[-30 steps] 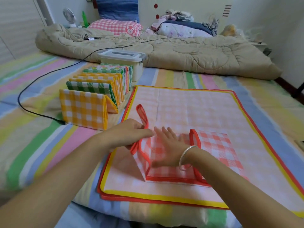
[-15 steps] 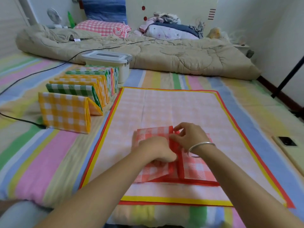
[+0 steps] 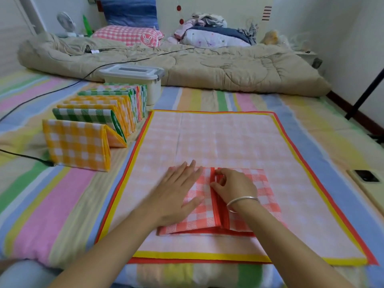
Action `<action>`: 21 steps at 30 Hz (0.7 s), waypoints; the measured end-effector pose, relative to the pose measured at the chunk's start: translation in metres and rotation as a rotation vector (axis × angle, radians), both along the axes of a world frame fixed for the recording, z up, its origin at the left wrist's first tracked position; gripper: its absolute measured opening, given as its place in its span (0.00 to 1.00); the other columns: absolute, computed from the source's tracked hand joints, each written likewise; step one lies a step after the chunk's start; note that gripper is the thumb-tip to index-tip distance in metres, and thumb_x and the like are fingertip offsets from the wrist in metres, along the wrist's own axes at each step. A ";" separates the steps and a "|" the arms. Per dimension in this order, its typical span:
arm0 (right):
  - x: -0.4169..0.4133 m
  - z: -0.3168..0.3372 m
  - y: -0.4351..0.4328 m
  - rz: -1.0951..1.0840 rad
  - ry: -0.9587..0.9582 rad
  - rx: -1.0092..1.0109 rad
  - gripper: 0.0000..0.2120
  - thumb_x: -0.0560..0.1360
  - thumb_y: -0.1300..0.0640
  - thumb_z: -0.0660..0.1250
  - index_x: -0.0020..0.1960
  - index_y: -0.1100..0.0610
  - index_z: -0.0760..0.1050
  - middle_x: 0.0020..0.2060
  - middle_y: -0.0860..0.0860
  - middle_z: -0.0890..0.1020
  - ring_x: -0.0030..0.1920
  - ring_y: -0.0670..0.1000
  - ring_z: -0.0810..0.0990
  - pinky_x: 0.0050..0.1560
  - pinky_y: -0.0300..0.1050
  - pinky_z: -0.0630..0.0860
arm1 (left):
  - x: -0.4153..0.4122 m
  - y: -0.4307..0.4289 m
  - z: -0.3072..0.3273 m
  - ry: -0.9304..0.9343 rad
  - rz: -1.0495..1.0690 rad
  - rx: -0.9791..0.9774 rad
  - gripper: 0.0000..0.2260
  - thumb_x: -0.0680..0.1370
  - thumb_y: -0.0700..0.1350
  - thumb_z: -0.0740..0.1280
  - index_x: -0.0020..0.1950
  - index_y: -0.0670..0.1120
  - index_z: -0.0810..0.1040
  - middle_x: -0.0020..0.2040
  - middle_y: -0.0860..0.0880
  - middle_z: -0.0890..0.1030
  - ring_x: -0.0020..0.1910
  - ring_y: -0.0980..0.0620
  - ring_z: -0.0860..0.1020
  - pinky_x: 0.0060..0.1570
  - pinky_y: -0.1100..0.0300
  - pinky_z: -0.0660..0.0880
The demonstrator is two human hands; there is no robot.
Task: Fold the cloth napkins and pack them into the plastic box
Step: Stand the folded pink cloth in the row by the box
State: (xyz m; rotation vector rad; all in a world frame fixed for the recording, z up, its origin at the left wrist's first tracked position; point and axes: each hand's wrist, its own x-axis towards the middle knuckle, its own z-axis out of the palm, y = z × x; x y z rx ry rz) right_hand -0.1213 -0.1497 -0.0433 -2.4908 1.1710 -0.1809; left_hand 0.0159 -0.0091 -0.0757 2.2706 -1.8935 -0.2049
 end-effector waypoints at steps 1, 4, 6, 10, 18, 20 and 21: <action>0.000 -0.001 0.000 0.006 0.000 -0.012 0.17 0.77 0.47 0.65 0.65 0.44 0.74 0.54 0.44 0.82 0.55 0.50 0.80 0.49 0.45 0.77 | -0.002 -0.001 -0.002 -0.043 0.008 0.031 0.38 0.75 0.73 0.35 0.80 0.56 0.34 0.79 0.55 0.31 0.77 0.56 0.30 0.78 0.52 0.35; -0.002 -0.001 0.002 0.031 -0.022 -0.004 0.18 0.78 0.49 0.64 0.67 0.45 0.72 0.49 0.43 0.82 0.52 0.49 0.80 0.47 0.45 0.77 | -0.006 -0.004 -0.007 -0.130 0.020 0.097 0.44 0.70 0.78 0.34 0.80 0.55 0.33 0.79 0.52 0.29 0.77 0.52 0.29 0.77 0.47 0.36; -0.006 -0.001 0.000 0.065 -0.099 0.028 0.18 0.78 0.51 0.63 0.68 0.46 0.71 0.48 0.43 0.81 0.49 0.49 0.80 0.48 0.45 0.77 | -0.007 -0.006 -0.009 -0.140 0.021 0.117 0.47 0.67 0.81 0.34 0.79 0.56 0.32 0.79 0.50 0.30 0.77 0.49 0.29 0.77 0.44 0.37; -0.031 0.006 -0.010 0.128 -0.309 -0.209 0.15 0.77 0.52 0.62 0.63 0.48 0.75 0.52 0.45 0.80 0.50 0.49 0.79 0.48 0.49 0.78 | -0.010 -0.008 -0.003 -0.138 0.010 0.196 0.50 0.63 0.84 0.38 0.77 0.59 0.28 0.78 0.47 0.29 0.77 0.44 0.29 0.76 0.41 0.36; -0.059 -0.025 -0.022 0.299 0.285 -0.188 0.48 0.53 0.21 0.19 0.72 0.36 0.26 0.77 0.46 0.32 0.76 0.54 0.29 0.72 0.66 0.32 | -0.018 -0.018 0.003 -0.101 0.007 0.276 0.56 0.59 0.86 0.46 0.76 0.61 0.27 0.75 0.54 0.23 0.74 0.42 0.24 0.72 0.33 0.34; -0.060 -0.030 -0.023 0.300 0.267 -0.181 0.45 0.55 0.21 0.19 0.70 0.35 0.24 0.77 0.46 0.32 0.75 0.53 0.28 0.72 0.66 0.32 | -0.018 -0.019 0.003 -0.122 -0.003 0.287 0.56 0.59 0.85 0.47 0.77 0.60 0.27 0.76 0.54 0.24 0.74 0.44 0.23 0.72 0.33 0.34; -0.060 -0.033 -0.023 0.298 0.264 -0.183 0.44 0.55 0.21 0.19 0.70 0.35 0.24 0.77 0.46 0.32 0.75 0.53 0.28 0.72 0.66 0.32 | -0.019 -0.019 0.004 -0.127 -0.007 0.295 0.56 0.59 0.85 0.47 0.77 0.60 0.27 0.76 0.54 0.24 0.74 0.44 0.23 0.72 0.33 0.34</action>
